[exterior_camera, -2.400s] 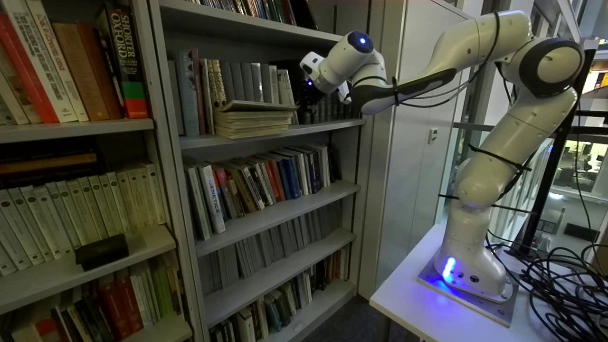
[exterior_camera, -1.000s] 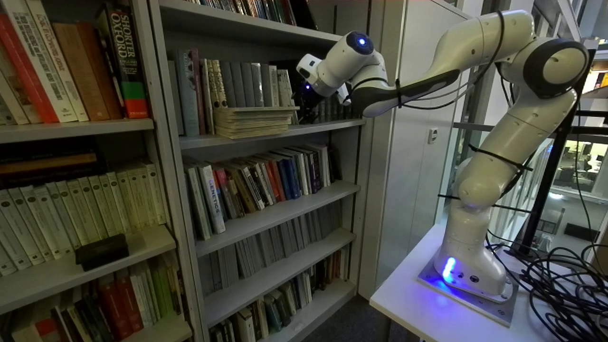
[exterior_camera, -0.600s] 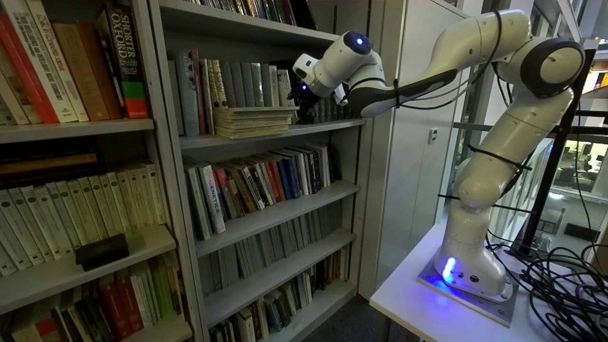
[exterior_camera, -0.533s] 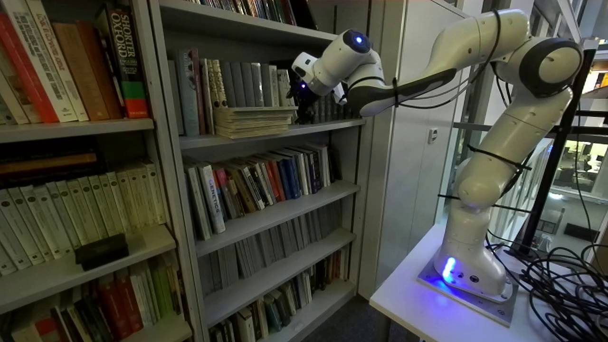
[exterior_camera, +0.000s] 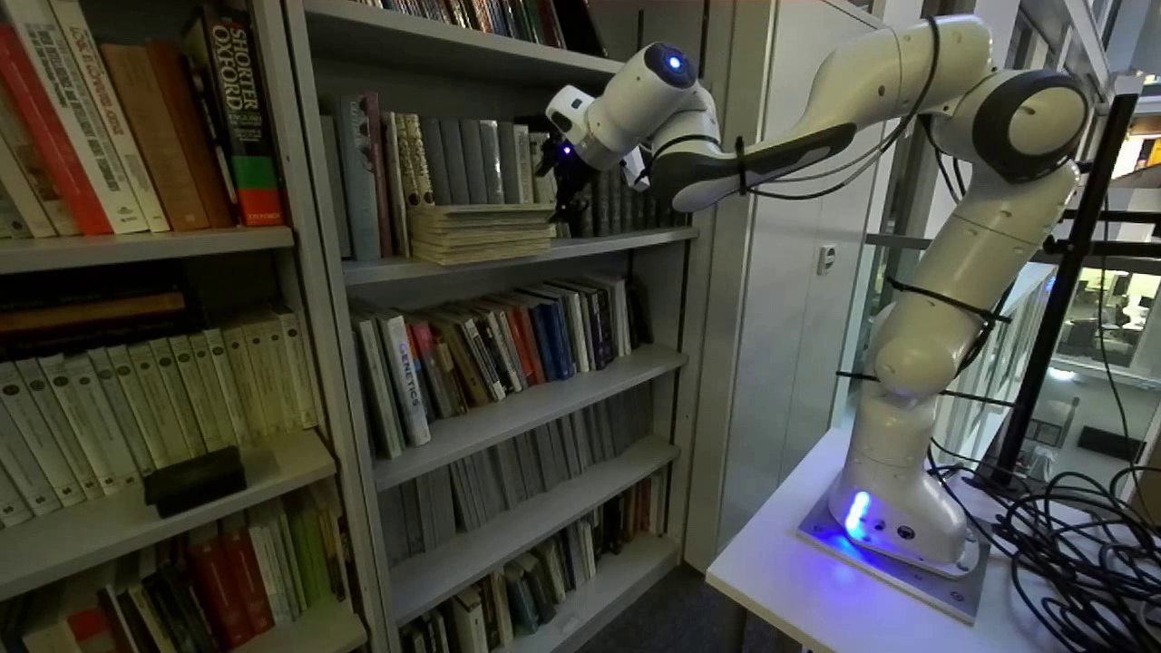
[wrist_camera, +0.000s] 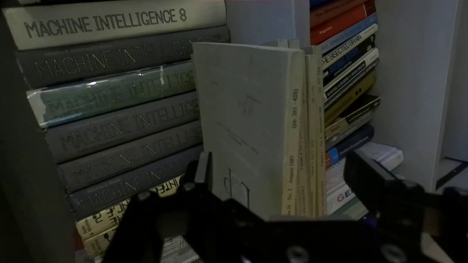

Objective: Pick up the book on top of the pile of books on the bookshelf and then put it on top of the books that are arranged on the shelf

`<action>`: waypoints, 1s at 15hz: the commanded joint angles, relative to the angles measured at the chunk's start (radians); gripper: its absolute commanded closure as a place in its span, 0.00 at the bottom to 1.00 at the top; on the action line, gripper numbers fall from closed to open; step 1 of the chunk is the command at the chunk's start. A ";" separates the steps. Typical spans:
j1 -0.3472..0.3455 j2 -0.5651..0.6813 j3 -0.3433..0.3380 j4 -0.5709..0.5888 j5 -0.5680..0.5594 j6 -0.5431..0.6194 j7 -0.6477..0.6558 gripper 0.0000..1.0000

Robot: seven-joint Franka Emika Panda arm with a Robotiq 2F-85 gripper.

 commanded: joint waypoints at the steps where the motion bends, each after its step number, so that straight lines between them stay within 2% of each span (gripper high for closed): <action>1: 0.010 0.035 -0.016 0.044 -0.017 0.024 -0.008 0.33; 2: 0.010 0.038 -0.016 0.046 -0.017 0.024 -0.008 0.28; 3: 0.010 0.040 -0.017 0.047 -0.016 0.024 -0.008 0.13; 6: 0.010 0.045 -0.016 0.049 -0.016 0.022 -0.006 0.00; 15: 0.006 0.068 -0.014 0.065 -0.024 0.015 0.000 0.00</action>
